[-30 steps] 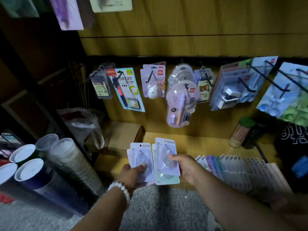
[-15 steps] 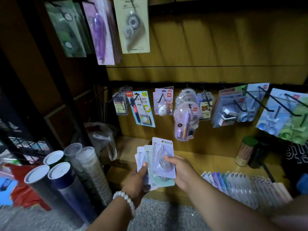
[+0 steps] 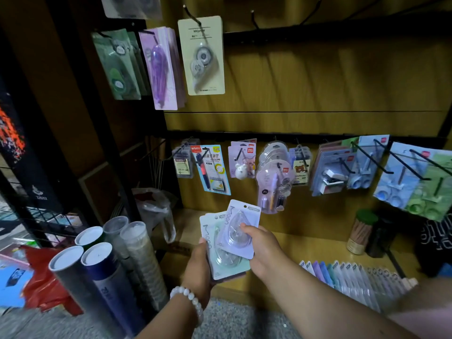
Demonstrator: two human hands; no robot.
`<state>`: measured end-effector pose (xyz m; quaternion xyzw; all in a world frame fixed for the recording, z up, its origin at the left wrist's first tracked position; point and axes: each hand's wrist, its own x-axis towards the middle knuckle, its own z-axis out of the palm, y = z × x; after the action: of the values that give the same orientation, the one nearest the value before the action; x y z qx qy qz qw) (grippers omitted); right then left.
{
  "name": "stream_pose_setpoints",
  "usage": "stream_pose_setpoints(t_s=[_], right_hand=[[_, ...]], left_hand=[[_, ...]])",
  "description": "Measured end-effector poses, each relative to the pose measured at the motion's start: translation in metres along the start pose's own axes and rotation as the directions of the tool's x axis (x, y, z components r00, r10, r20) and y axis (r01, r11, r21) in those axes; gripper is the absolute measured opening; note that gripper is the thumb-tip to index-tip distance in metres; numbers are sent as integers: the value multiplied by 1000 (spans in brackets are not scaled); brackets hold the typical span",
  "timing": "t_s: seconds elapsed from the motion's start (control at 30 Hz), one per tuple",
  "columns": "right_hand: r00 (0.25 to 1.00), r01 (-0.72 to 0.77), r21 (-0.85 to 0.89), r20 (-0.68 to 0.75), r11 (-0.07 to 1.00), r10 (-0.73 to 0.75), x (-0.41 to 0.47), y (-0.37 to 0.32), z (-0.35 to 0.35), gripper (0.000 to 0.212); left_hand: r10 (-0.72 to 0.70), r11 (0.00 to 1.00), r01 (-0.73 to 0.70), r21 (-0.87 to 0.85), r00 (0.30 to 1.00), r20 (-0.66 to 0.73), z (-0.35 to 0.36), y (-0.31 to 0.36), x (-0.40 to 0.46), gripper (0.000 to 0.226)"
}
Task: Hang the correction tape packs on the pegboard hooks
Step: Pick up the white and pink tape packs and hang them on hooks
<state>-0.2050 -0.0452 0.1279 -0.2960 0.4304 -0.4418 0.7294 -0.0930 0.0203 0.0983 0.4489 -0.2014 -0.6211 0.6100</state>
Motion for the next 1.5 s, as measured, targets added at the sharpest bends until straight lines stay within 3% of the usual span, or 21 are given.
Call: stream_pose_setpoints(t_s=[0.1,0.23,0.4,0.5,0.67,0.77,0.93,1.03,1.13,1.5], right_hand=[[1000,-1,-1,31,1000,1,-7,-6,3,23],[999,-29,28,45,999,28,-9,-12,6,21],[998,-16,33,68,999,13,-16,-25,14,17],[993,79,-34,88,996,-76,-21,-37,19,14],[952,302,-208,118,930,-283,-33,-80,37,11],[897,442,-285,157,851,-413,-38,-118,54,15],[725,688,-249,189,682,-662,-48,-198,87,21],[641,764,-256,196,592,-742,-56,-237,101,27],[612,783,-260,153,565,-776,-58,-261,112,28],[616,731,-369,-4,573,-788,-31,-271,125,32]], left_hand=[[-3,999,5,-45,1000,31,4,10,-7,59],[128,992,-128,-5,990,65,2,19,-11,54],[172,984,-169,65,984,-42,1,30,-10,55],[172,984,-167,54,981,-94,5,41,-9,57],[211,970,-201,135,975,-69,19,69,-5,36],[236,960,-220,173,968,-80,28,88,0,35],[247,960,-227,163,962,-113,45,114,7,46],[277,949,-259,181,957,-82,59,128,-3,35],[294,941,-276,195,953,-69,65,135,-4,34],[258,951,-247,188,965,-38,65,131,-1,38]])
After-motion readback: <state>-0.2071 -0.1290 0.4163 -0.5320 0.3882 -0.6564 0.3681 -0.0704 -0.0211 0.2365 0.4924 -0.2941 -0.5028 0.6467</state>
